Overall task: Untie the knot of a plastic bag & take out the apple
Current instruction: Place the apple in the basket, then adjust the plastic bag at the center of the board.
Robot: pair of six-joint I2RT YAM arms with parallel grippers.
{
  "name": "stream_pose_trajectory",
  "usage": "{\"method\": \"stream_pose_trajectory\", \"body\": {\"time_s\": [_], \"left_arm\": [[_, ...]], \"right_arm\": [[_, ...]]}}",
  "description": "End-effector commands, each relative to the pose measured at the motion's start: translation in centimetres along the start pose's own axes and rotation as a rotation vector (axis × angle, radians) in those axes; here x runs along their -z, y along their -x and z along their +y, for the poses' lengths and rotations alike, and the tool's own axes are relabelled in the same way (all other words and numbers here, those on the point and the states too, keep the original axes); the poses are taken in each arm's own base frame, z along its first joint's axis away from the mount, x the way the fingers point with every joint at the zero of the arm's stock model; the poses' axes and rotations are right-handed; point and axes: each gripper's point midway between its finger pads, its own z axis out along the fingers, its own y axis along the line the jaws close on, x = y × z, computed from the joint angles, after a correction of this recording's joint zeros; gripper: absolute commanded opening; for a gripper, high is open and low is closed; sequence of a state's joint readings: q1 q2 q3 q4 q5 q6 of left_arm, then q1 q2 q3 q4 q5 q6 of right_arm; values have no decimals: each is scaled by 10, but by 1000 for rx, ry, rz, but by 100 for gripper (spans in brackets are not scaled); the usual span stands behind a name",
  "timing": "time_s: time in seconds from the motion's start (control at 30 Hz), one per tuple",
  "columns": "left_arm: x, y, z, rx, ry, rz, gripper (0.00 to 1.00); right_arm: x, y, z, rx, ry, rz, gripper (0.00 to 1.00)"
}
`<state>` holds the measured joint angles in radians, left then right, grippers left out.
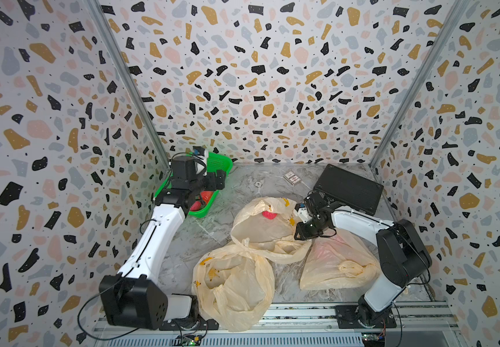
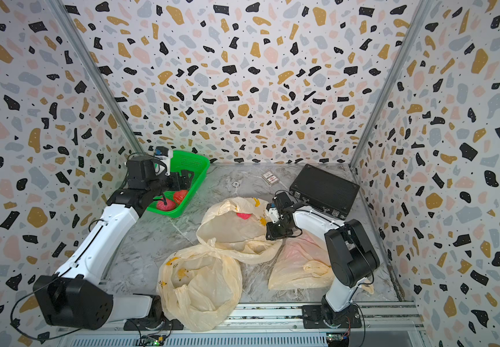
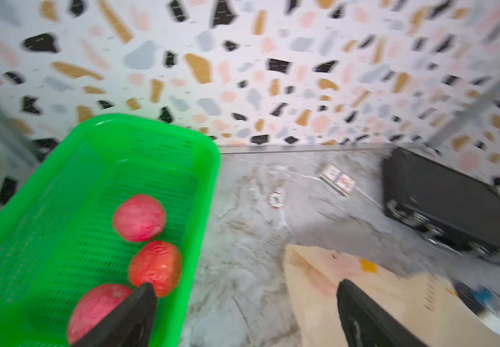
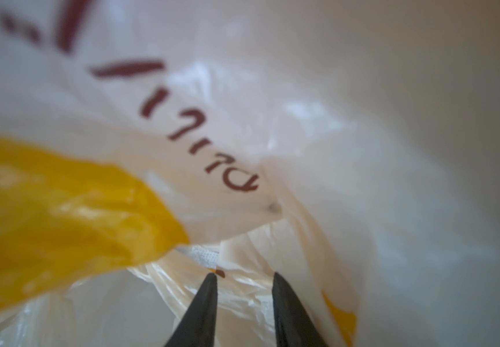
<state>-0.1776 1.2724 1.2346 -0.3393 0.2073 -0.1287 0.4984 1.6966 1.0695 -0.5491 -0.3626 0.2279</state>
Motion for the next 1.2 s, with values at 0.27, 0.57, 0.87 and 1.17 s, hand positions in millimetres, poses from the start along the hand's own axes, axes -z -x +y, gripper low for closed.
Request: {"method": "stream_pose_trajectory", "body": {"time_s": [0.27, 0.57, 0.87, 1.17], "left_arm": [[102, -60, -151, -178, -390, 77, 57], [41, -118, -223, -214, -580, 370, 47], [-69, -122, -197, -190, -375, 420, 47], [-160, -123, -141, -160, -156, 371, 67]], "right_arm": [[-4, 6, -1, -30, 4, -4, 32], [3, 11, 0, -17, -8, -25, 31], [8, 9, 1, -6, -12, -39, 32], [4, -1, -2, -3, -12, -20, 32]]}}
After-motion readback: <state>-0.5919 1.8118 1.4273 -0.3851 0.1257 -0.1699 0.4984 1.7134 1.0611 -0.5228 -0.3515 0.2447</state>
